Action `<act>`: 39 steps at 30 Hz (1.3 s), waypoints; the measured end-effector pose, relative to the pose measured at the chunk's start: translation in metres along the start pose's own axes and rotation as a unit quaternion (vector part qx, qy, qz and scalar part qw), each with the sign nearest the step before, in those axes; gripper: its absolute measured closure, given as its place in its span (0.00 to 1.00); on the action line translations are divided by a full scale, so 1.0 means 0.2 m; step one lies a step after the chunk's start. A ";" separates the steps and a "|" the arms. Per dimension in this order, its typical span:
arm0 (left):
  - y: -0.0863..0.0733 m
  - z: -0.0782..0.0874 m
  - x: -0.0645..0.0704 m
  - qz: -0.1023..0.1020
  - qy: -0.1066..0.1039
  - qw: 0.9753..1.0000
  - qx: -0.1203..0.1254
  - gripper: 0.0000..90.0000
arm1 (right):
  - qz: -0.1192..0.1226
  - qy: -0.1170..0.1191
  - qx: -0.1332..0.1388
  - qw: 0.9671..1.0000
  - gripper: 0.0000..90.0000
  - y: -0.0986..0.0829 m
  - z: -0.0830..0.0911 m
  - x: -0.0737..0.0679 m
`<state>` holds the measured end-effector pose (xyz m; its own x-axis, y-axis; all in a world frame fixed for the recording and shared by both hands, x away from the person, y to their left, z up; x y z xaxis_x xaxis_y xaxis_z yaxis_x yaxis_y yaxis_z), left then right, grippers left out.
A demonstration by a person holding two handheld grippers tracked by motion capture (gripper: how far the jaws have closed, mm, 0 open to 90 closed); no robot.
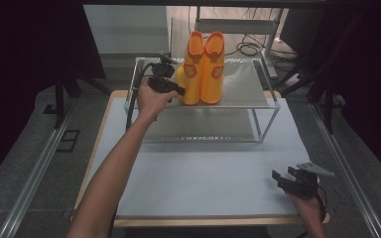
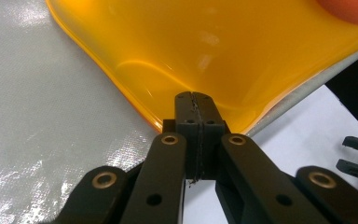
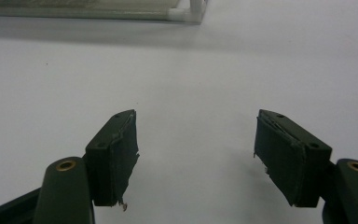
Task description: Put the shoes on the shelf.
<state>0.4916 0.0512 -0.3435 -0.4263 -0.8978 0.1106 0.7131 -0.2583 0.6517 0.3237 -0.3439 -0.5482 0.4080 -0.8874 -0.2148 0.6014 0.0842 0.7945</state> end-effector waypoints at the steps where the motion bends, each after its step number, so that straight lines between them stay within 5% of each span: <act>1: 0.00 0.00 0.00 0.004 -0.001 1.000 0.000 1.00 | -0.001 0.001 -0.001 1.000 0.34 0.00 0.00 0.00; 10: -0.01 0.00 -0.02 0.001 0.001 1.000 0.007 1.00 | 0.000 0.000 0.001 1.000 0.34 0.00 0.00 0.00; 13: -0.03 0.01 -0.05 -0.004 0.011 1.000 0.013 0.91 | -0.003 0.000 0.002 1.000 0.34 0.00 0.00 0.01; 29: -0.18 0.20 -0.10 -0.016 -0.055 0.998 0.034 0.81 | -0.002 -0.002 0.002 1.000 0.34 0.00 0.01 0.01; 39: -0.33 0.28 -0.10 -0.029 -0.067 0.996 0.043 0.79 | 0.000 -0.002 -0.001 1.000 0.34 0.00 0.00 0.00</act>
Point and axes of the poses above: each handheld gripper's, and its own axes: z roughly backward along the jaws, y roughly out of its top, x roughly to its right, the point moved 6 cm from there along -z, roughly forward along the jaws, and after that the axes turned 11 degrees about y, right-handed, at the moved point
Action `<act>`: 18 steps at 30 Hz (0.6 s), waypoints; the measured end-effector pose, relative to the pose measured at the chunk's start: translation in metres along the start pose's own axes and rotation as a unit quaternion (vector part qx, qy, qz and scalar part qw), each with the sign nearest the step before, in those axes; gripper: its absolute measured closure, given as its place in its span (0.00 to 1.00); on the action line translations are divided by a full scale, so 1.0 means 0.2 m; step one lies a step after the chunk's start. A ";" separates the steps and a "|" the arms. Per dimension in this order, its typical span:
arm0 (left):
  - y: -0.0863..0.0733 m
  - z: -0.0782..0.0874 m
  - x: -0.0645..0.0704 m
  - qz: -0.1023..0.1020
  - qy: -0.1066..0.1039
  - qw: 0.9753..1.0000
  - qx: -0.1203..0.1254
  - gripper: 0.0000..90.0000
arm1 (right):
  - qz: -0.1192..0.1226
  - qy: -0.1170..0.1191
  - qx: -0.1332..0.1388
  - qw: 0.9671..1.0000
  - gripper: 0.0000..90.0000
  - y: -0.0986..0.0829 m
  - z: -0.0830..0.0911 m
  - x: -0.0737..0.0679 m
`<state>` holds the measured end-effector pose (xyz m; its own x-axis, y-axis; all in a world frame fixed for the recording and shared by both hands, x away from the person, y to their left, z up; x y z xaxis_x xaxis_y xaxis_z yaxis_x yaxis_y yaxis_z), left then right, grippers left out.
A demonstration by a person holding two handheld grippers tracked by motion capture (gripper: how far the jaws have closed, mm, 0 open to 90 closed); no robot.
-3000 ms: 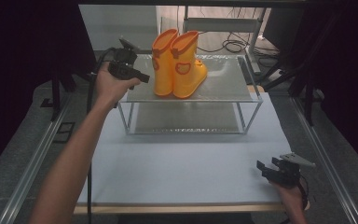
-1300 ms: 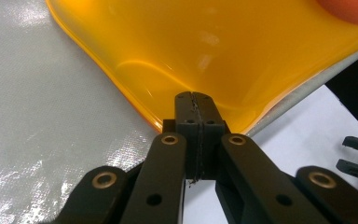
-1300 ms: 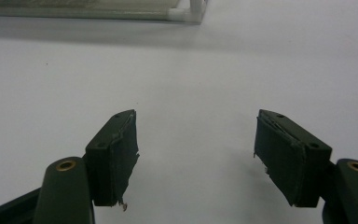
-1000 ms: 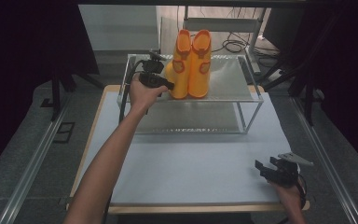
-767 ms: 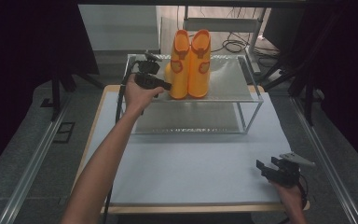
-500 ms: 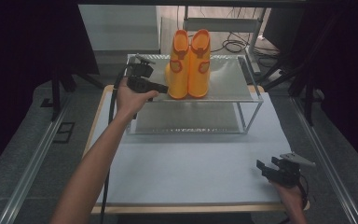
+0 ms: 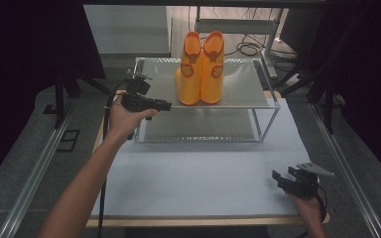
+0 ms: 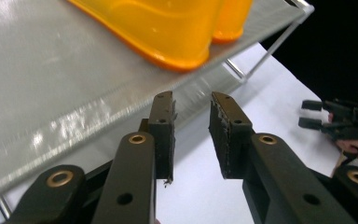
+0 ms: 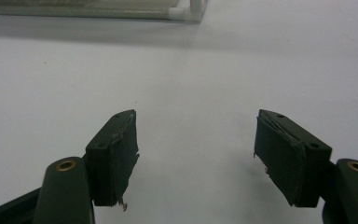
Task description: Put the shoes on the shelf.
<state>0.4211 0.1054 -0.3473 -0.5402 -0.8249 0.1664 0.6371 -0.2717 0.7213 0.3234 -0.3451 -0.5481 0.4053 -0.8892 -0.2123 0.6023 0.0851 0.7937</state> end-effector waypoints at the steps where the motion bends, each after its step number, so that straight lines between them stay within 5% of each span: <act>1: -0.02 0.01 0.00 -0.004 0.001 1.000 -0.001 0.78 | -0.001 0.000 0.001 1.000 0.34 0.00 0.00 0.00; 4: -0.10 0.04 0.00 -0.009 0.015 1.000 -0.003 0.77 | 0.001 0.000 0.000 1.000 0.34 0.00 0.00 0.00; 11: -0.27 0.10 -0.01 -0.005 0.007 1.000 0.013 0.75 | 0.000 0.000 0.001 1.000 0.34 0.00 0.00 -0.01; 18: -0.40 0.09 -0.03 -0.004 0.005 1.000 0.004 0.74 | 0.004 0.000 -0.003 1.000 0.34 0.00 -0.01 -0.01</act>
Point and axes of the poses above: each handheld gripper's, and its own axes: z roughly backward along the jaws, y roughly out of its top, x roughly to its right, the point moved 6 cm from there along -z, roughly forward along the jaws, and after that the axes turned 11 degrees about y, right-handed, at the moved point
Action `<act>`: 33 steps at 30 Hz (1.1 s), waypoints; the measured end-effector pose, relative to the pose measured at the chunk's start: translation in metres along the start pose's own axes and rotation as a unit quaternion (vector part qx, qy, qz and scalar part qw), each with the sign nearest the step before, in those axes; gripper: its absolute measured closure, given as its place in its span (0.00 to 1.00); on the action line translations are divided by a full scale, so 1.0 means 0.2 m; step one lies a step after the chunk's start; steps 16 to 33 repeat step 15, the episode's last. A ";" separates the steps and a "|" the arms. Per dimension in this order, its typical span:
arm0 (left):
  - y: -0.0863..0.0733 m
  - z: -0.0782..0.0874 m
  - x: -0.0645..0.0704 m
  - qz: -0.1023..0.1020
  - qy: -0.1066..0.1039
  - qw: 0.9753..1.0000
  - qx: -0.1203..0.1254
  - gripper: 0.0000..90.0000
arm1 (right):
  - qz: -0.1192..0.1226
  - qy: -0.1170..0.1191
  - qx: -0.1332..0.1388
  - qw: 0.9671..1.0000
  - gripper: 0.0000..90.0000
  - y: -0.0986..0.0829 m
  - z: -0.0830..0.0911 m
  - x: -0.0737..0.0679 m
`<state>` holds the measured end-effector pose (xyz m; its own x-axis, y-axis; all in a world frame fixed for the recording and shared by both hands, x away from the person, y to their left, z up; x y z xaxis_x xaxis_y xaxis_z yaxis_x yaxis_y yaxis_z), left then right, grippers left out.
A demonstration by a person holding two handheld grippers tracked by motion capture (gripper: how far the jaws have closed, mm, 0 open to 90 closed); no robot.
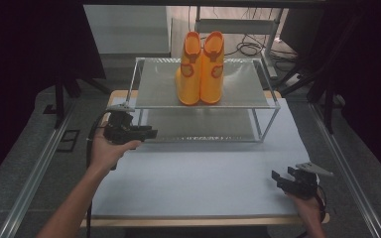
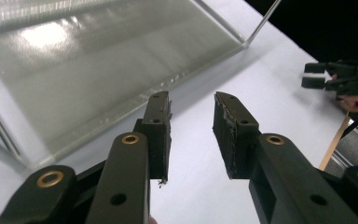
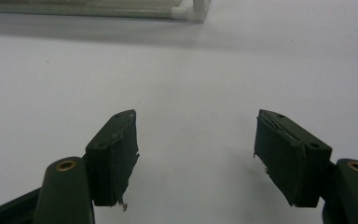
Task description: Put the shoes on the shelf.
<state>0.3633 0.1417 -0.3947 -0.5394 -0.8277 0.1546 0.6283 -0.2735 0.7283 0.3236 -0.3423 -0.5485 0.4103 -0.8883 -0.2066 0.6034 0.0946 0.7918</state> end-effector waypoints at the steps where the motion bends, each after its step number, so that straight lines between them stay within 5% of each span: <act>1: -0.01 0.00 0.00 0.001 -0.001 1.000 0.000 0.74 | 0.001 0.000 0.001 1.000 0.34 0.00 0.00 0.00; 33: -0.04 -0.03 0.02 -0.009 0.001 1.000 -0.009 0.71 | -0.001 -0.003 0.006 1.000 0.34 0.01 0.02 0.00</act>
Point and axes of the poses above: each handheld gripper's, and its own axes: z roughly backward along the jaws, y roughly out of its top, x roughly to its right, the point moved 6 cm from there along -z, roughly forward along the jaws, and after that the axes turned 11 degrees about y, right-handed, at the moved point
